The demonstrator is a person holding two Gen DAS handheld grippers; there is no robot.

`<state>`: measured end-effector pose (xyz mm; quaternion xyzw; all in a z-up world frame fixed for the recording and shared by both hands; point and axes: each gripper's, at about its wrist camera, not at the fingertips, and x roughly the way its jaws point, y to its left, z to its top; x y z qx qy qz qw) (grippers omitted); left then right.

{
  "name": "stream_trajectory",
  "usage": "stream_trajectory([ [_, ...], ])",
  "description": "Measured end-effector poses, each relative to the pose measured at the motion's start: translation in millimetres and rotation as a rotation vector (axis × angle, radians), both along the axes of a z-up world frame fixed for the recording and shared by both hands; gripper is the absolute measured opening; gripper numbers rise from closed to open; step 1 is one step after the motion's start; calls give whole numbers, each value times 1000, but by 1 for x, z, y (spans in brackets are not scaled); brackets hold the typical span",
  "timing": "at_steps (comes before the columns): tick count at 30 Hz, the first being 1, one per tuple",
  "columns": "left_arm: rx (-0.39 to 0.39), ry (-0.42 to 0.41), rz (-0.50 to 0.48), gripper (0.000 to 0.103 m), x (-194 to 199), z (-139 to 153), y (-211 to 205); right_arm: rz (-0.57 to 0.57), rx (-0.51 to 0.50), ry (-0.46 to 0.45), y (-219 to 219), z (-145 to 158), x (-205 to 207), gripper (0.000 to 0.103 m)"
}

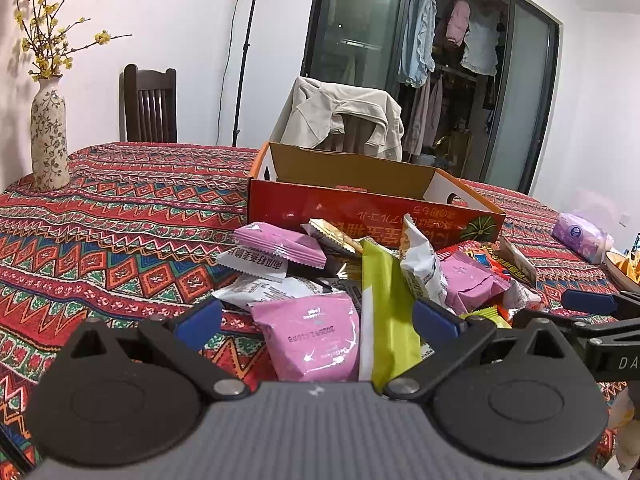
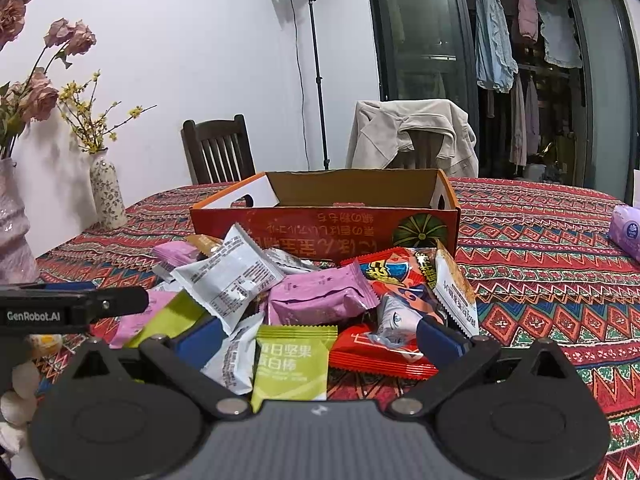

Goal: Organize snacks

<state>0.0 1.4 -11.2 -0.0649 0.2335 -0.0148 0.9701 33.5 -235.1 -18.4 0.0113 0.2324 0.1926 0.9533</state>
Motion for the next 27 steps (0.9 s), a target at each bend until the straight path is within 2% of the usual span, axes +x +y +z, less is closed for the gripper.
stream_trajectory([
  [27, -2, -1, 0, 103, 0, 0, 1, 19, -33, 12, 7, -4, -1, 102],
])
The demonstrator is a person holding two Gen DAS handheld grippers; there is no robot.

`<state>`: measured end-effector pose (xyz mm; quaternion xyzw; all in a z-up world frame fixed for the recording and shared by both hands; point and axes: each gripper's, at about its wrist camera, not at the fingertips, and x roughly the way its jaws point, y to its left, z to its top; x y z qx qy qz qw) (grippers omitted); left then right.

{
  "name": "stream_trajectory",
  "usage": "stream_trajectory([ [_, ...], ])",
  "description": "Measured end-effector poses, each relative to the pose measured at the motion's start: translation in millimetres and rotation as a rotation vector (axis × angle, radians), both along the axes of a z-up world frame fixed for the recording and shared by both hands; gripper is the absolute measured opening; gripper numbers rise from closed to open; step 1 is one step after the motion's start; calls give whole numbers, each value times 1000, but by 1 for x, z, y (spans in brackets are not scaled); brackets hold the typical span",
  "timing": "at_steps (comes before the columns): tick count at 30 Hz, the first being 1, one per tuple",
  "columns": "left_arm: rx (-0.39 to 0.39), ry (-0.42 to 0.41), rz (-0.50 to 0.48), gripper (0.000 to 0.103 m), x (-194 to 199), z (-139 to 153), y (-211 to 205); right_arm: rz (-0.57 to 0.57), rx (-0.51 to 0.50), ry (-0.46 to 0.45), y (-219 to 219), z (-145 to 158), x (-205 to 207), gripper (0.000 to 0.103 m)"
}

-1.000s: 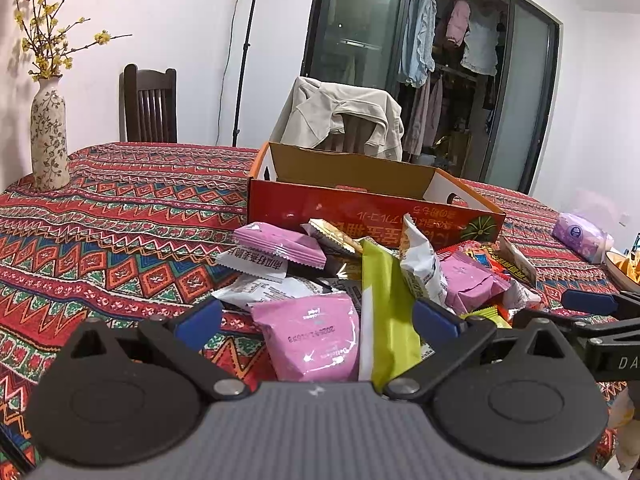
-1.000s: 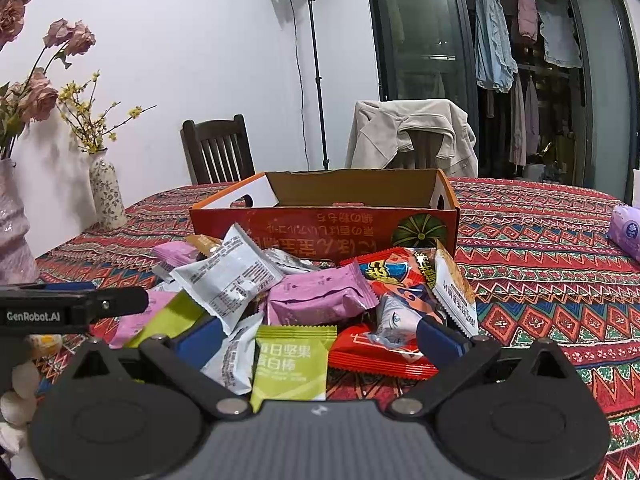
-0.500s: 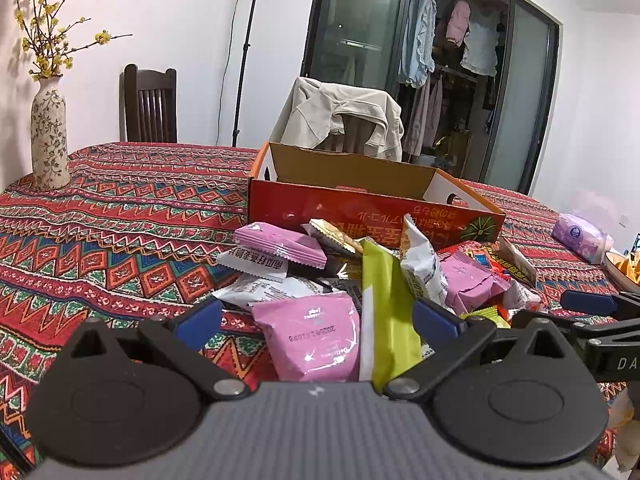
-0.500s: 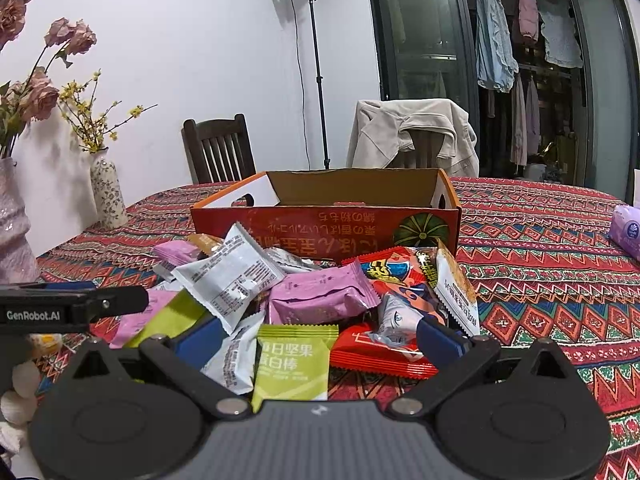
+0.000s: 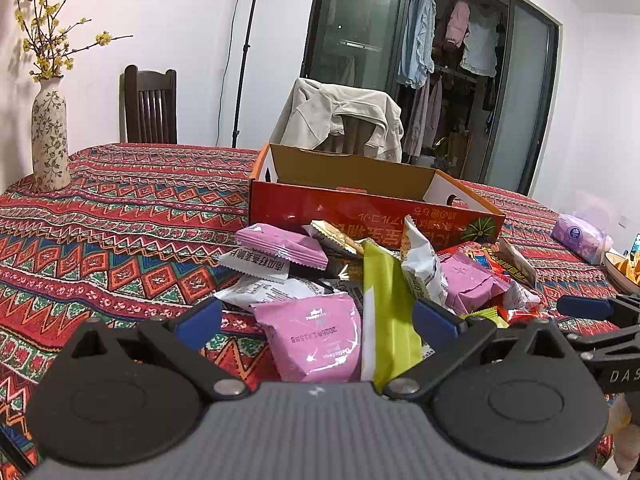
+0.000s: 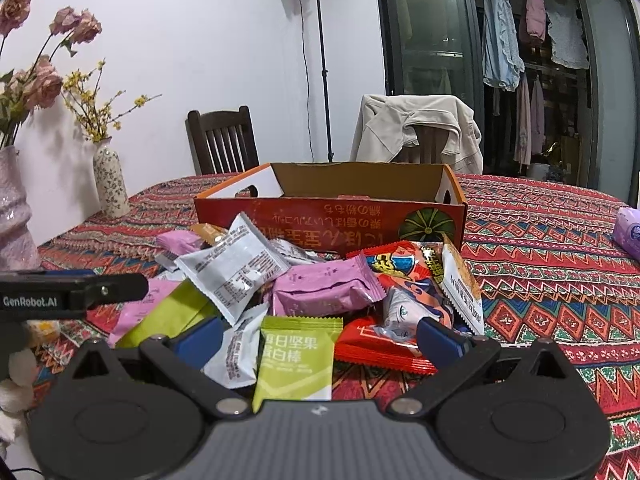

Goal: Organize snacks
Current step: 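Grasp the pink packet with the left tool while the right grasps the green bar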

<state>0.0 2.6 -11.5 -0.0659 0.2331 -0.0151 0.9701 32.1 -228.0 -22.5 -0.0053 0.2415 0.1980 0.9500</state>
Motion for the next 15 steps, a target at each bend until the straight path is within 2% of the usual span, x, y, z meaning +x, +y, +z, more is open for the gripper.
stream_trajectory([
  [1, 0, 1, 0, 103, 0, 0, 0, 5, -4, 3, 0, -1, 0, 101],
  [3, -2, 2, 1, 103, 0, 0, 1, 18, -13, 11, 2, -2, -1, 90],
  [9, -6, 3, 4, 103, -1, -1, 4, 42, -44, 33, 5, -6, -5, 70],
  [11, -10, 4, 5, 103, -2, -2, 6, 42, -50, 44, 4, -7, -7, 66],
  [15, -17, 9, 7, 103, -3, -4, 7, 47, -54, 73, 2, -10, -9, 65],
])
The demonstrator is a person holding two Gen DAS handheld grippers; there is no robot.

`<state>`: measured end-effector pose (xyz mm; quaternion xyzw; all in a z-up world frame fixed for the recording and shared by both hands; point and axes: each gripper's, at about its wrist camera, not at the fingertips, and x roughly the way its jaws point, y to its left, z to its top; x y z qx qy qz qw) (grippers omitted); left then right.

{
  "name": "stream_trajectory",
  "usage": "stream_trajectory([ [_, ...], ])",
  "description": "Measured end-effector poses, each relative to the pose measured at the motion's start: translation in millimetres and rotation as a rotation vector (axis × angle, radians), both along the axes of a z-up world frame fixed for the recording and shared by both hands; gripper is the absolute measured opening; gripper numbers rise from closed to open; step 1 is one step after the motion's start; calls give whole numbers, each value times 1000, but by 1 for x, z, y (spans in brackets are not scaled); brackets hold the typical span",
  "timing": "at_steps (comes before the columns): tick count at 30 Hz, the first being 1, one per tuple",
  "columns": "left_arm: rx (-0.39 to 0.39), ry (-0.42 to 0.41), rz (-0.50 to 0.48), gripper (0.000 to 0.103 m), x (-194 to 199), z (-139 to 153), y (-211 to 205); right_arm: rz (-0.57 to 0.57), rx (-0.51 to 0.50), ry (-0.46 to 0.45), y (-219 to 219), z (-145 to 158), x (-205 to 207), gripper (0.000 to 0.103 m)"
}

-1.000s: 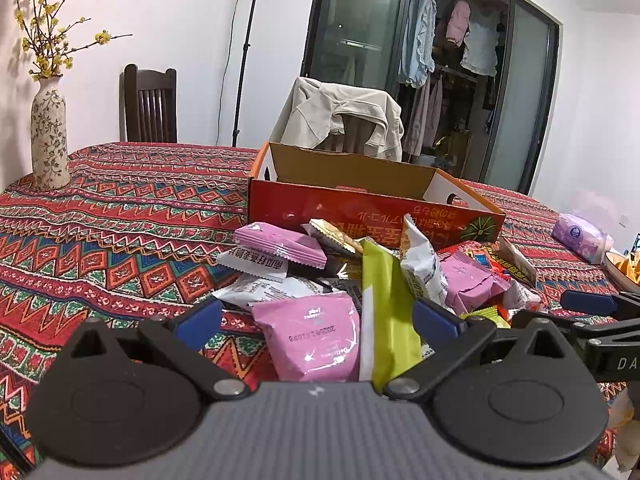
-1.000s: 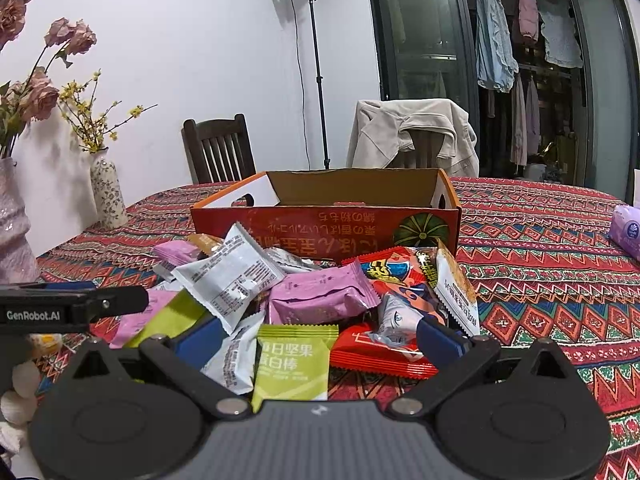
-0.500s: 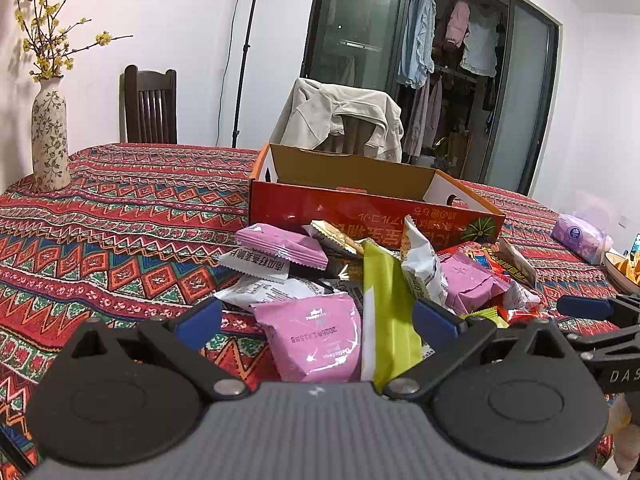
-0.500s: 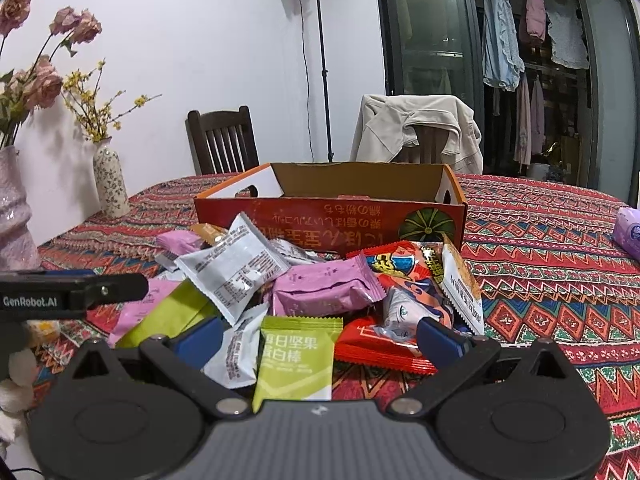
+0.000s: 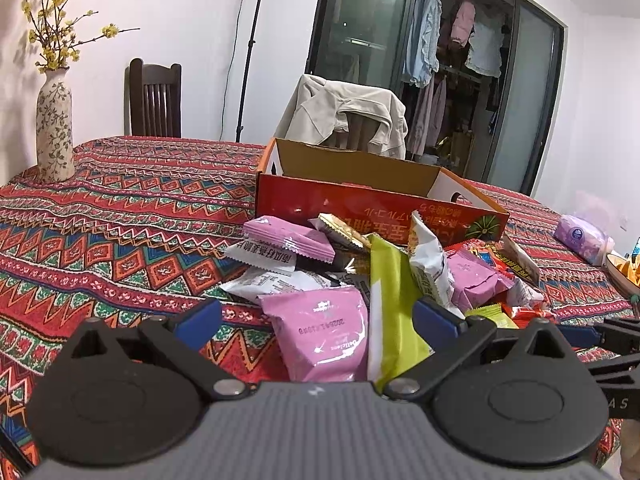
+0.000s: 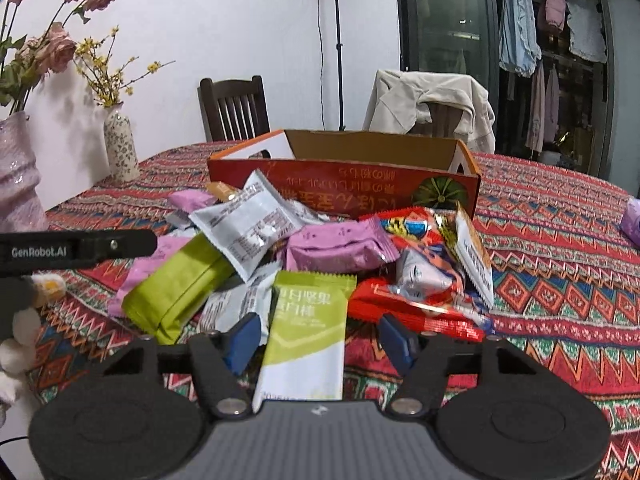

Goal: Organize snacks
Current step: 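Grasp the pink packet with the left tool while the right grasps the green bar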

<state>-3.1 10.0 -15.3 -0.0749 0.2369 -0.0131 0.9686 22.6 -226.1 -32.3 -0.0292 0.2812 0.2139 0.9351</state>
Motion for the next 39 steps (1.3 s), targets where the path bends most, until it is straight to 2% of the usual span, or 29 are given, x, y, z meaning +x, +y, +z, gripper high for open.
stream_trajectory([
  [4, 0, -2, -4, 103, -4, 0, -1, 0, -13, 34, 0, -5, 1, 58],
  [8, 0, -2, 1, 103, -7, 1, -1, 15, -3, 53, 1, -7, 3, 39],
  [16, -1, 2, 17, 103, -15, 3, 1, -15, 21, 23, -6, -4, -5, 36],
  [28, 5, 20, 65, 103, -15, 6, 2, -70, 82, -115, -24, 22, -16, 35],
  [35, 21, 75, 116, 103, 4, 3, 6, -68, 86, -117, -22, 21, -10, 35],
  [39, 57, 117, 141, 103, 20, -1, 4, -66, 87, -111, -21, 18, -6, 35],
])
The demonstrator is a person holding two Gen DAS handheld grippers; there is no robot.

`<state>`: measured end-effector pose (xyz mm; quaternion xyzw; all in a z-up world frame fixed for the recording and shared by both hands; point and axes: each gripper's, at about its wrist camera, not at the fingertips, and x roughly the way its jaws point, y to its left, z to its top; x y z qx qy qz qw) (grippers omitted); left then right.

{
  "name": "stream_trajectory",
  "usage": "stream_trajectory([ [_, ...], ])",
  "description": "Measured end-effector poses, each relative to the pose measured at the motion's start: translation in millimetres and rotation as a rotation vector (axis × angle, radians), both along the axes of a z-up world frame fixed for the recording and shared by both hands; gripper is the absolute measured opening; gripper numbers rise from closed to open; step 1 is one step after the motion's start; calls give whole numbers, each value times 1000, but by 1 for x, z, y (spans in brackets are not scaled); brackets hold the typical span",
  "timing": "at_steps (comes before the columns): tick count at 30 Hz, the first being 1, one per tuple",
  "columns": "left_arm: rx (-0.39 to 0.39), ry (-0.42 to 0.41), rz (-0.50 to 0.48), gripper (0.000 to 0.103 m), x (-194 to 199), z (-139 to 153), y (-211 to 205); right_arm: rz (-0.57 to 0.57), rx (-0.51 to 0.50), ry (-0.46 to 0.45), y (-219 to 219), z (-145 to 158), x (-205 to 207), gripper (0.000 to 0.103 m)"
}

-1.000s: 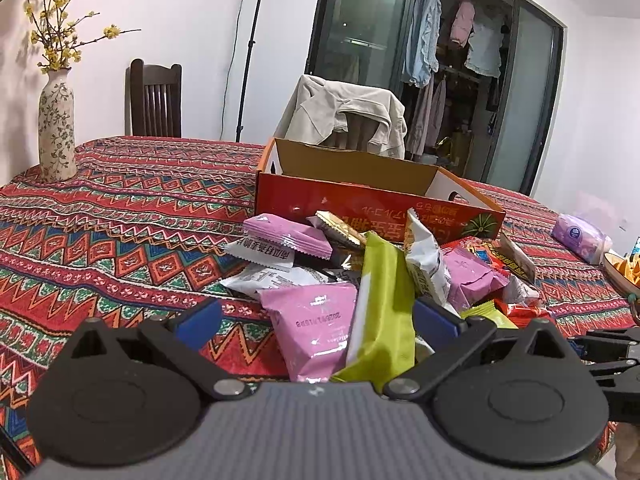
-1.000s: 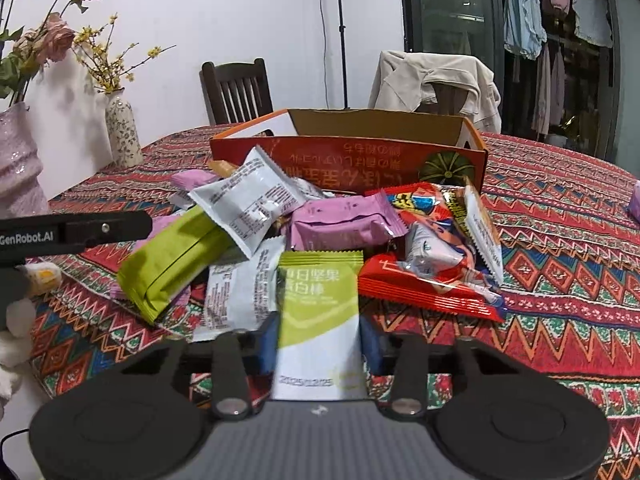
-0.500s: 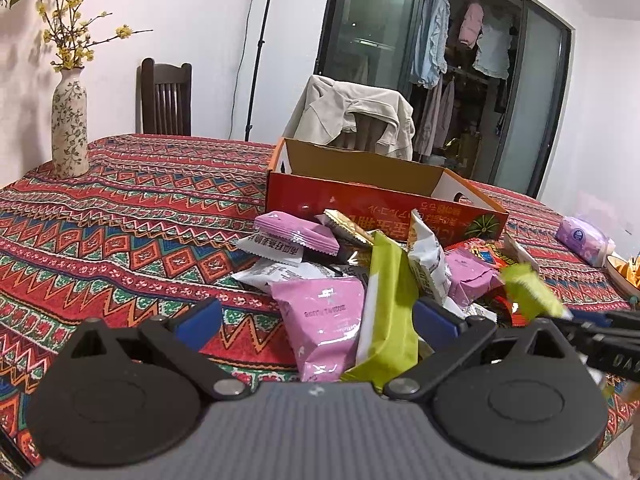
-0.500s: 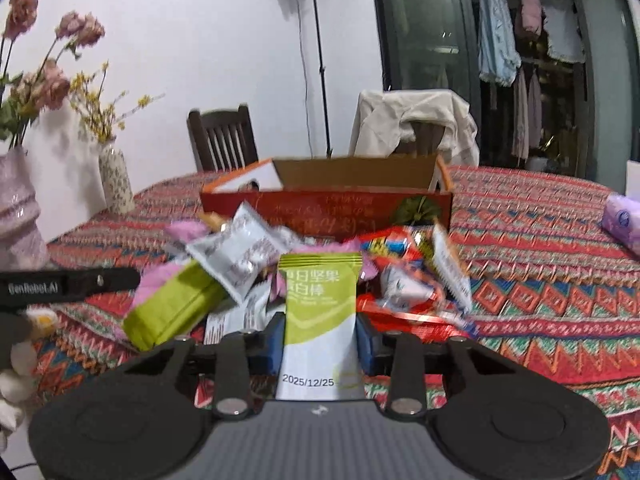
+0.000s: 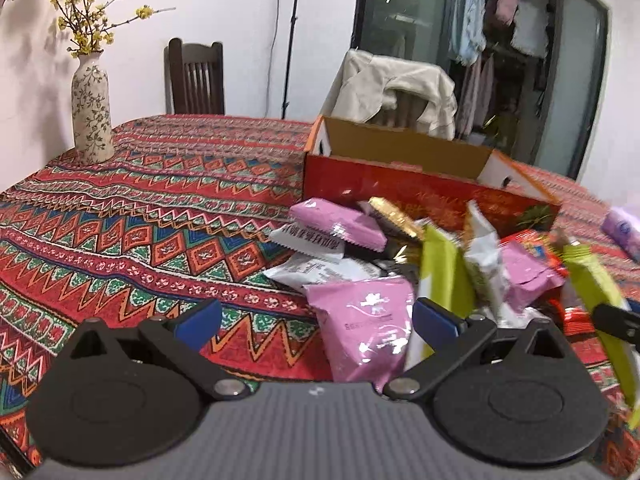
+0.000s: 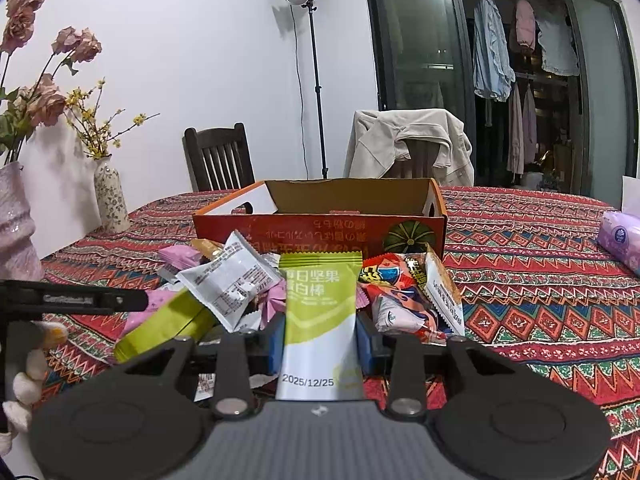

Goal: Organize snacks
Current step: 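Grasp the pink packet with the left tool while the right grasps the green bar, then lift both packets and carry them over the open cardboard box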

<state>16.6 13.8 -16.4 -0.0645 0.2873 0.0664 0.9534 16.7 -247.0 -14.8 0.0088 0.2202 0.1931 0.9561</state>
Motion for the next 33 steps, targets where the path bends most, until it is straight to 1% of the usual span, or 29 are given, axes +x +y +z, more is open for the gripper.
stream_trajectory([
  [3, -9, 34, -4, 103, 9, -6, -3, 1, 2, 5, 0, -2, 2, 35],
  [9, -12, 42, -25, 103, 14, -9, -13, 2, 10, 19, -2, -5, 4, 36],
  [16, -2, 77, 3, 103, 22, -13, -18, 12, 16, 24, 0, -9, 5, 36],
  [21, -26, 130, 11, 103, 27, -19, -15, 16, 26, 21, -2, -11, 3, 36],
  [23, -11, 134, 10, 103, 28, -21, -17, 18, 30, 21, -3, -11, 3, 36],
  [29, -17, 123, 1, 103, 24, -22, -16, 21, 33, 19, -3, -11, 0, 36],
  [30, -15, 120, 1, 102, 23, -22, -16, 21, 33, 19, -2, -11, -1, 36],
  [32, -10, 106, -7, 95, 17, -22, -17, 21, 32, 19, -2, -11, -1, 36],
  [33, -4, 100, -18, 86, 15, -21, -19, 21, 32, 19, -2, -11, -1, 36],
])
